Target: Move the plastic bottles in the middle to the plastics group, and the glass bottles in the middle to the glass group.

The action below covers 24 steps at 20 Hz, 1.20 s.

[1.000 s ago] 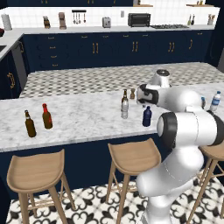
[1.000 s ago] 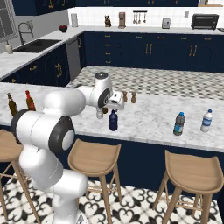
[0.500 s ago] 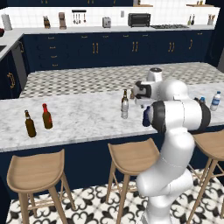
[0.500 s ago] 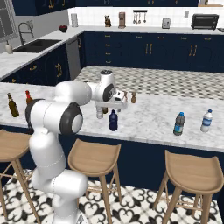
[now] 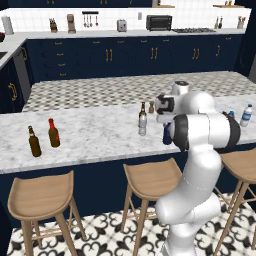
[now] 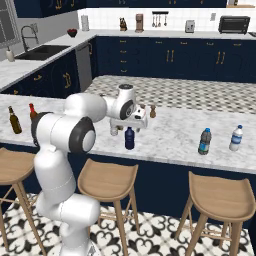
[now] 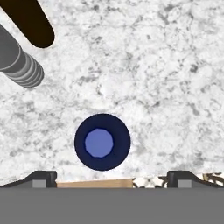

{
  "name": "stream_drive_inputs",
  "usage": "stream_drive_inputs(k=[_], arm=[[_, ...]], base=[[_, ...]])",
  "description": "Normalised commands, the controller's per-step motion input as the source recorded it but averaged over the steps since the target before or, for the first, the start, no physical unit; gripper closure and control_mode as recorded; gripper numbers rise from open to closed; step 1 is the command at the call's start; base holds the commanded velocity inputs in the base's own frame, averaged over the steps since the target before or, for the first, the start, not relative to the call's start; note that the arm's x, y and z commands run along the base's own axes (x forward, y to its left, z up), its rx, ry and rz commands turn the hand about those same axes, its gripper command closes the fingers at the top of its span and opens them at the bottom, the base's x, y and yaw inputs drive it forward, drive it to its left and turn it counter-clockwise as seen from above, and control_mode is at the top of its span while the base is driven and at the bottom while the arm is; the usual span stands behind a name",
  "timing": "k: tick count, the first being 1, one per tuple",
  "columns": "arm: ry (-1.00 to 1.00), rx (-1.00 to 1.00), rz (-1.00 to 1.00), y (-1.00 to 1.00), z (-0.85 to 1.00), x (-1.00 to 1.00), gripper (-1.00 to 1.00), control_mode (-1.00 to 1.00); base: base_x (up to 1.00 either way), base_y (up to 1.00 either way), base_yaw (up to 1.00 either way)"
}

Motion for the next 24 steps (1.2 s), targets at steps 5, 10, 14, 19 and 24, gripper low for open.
stream_drive_inputs(k=[5, 10, 14, 19, 24], arm=[[0.00, 0.00, 0.00, 0.01, -0.44, 0.21, -1.00, -1.00], [-0.04, 0.00, 0.00, 0.00, -0.17, 0.15, -1.00, -1.00], [0.00, 0.00, 0.00, 0.00, 0.00, 0.00, -1.00, -1.00], [-0.08, 0.00, 0.00, 0.04, -0.07, 0.00, -1.00, -1.00], [-0.05, 0.00, 0.00, 0.03, -0.06, 0.00, 1.00, -1.00]], base=[[0.00, 0.00, 0.00], [0.00, 0.00, 0.00], [0.00, 0.00, 0.00], [0.00, 0.00, 0.00], [0.00, 0.00, 0.00]])
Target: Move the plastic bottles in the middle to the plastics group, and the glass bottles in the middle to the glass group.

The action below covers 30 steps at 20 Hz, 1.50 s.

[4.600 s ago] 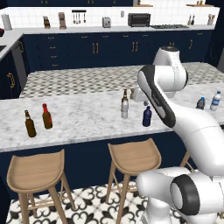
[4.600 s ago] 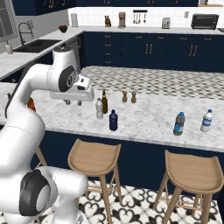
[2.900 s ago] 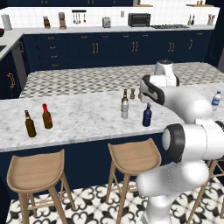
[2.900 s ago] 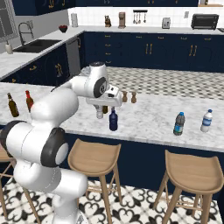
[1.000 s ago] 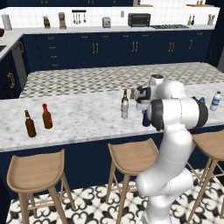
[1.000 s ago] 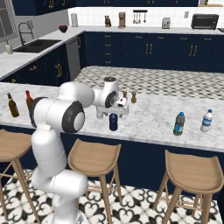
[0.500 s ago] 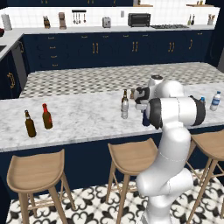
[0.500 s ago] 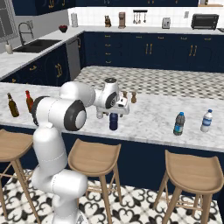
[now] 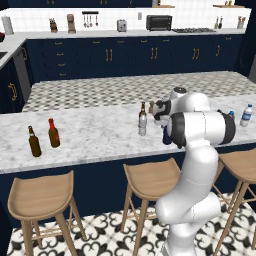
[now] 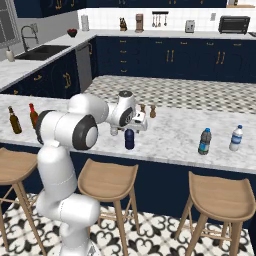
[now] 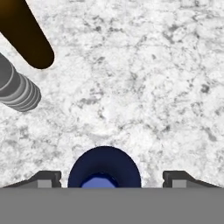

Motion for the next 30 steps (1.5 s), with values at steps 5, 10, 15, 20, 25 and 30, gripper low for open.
stream_drive_inputs(k=[5, 10, 15, 20, 25, 30], arm=[[-0.02, 0.00, 0.00, 0.00, 0.00, -0.01, 1.00, -1.00], [-0.03, 0.00, -0.02, -0.25, 0.25, -0.22, 1.00, -1.00], [0.00, 0.00, -0.04, -0.75, 0.33, 0.28, 1.00, -1.00], [0.00, 0.00, 0.00, -0.69, 0.27, 0.55, 1.00, -1.00], [0.00, 0.00, -0.04, -0.72, -0.01, 0.22, 1.00, -1.00], [0.03, 0.00, -0.06, -0.67, -0.02, 0.03, 1.00, -1.00]], base=[[0.00, 0.00, 0.00], [0.00, 0.00, 0.00], [0.00, 0.00, 0.00], [0.00, 0.00, 0.00], [0.00, 0.00, 0.00], [0.00, 0.00, 0.00]])
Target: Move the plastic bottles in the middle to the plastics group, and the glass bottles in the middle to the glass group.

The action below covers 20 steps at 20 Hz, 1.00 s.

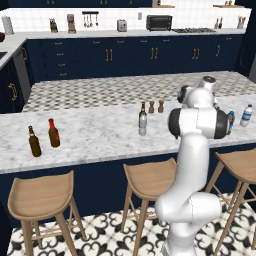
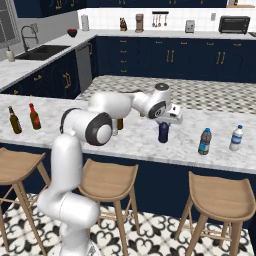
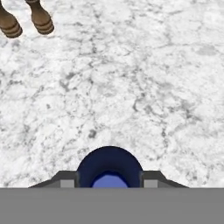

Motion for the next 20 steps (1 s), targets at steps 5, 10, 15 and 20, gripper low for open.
stream_drive_inputs(k=[5, 10, 15, 20], arm=[[0.08, 0.00, -0.06, -0.58, -0.06, -0.01, 1.00, -1.00], [0.05, 0.00, 0.00, -0.16, -0.22, 0.00, 1.00, -1.00], [0.00, 0.00, -0.01, -0.31, 0.00, 0.11, 1.00, -1.00], [-0.05, 0.00, -0.03, -0.41, 0.00, 0.23, 1.00, -1.00]], base=[[0.00, 0.00, 0.00], [0.00, 0.00, 0.00], [0.00, 0.00, 0.00], [0.00, 0.00, 0.00]])
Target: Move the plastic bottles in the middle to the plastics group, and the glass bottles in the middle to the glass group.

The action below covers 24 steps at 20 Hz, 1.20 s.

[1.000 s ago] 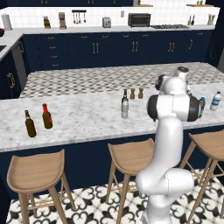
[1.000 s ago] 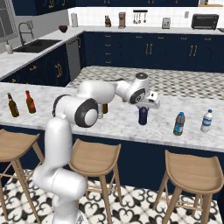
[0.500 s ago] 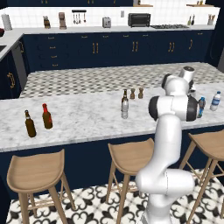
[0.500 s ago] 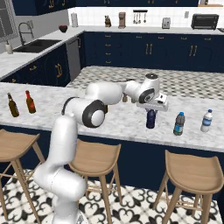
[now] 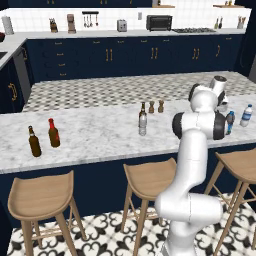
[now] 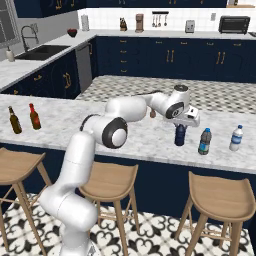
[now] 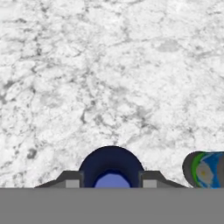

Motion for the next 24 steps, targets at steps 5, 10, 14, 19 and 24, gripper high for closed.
stream_drive_inputs(k=[5, 10, 14, 19, 24], arm=[[-0.03, 0.00, -0.07, -0.47, 0.00, 0.02, 1.00, -1.00], [0.01, 0.00, -0.02, -0.10, -0.22, 0.00, 1.00, -1.00], [0.00, 0.00, 0.00, 0.05, -0.43, 0.00, 1.00, -1.00], [0.00, -0.01, 0.00, 0.03, -0.56, 0.00, 1.00, -1.00], [0.00, 0.00, 0.00, 0.05, 0.02, -0.09, 1.00, -1.00]], base=[[0.00, 0.00, 0.00], [0.00, 0.00, 0.00], [0.00, 0.00, 0.00], [0.00, 0.00, 0.00], [0.00, 0.00, 0.00]])
